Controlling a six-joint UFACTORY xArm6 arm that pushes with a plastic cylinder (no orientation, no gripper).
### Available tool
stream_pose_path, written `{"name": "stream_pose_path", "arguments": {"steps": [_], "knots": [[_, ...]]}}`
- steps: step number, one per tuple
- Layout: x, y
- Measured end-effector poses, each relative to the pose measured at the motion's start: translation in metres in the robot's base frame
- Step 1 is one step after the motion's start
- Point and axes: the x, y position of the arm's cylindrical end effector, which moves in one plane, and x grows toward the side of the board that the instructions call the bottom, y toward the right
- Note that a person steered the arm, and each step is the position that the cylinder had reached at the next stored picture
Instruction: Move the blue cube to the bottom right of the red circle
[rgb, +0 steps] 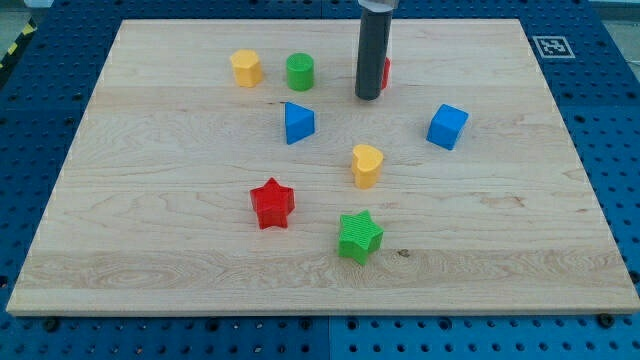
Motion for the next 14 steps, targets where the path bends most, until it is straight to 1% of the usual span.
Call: {"name": "stream_pose_path", "arguments": {"steps": [1, 2, 4, 5, 6, 10, 11, 12, 13, 14], "knots": [[0.001, 0.0], [0.025, 0.015], [0.097, 0.072], [0.103, 0.081], [0.1, 0.084], [0.032, 0.085], [0.027, 0.085], [0.034, 0.105], [0.036, 0.136], [0.036, 0.145]]}}
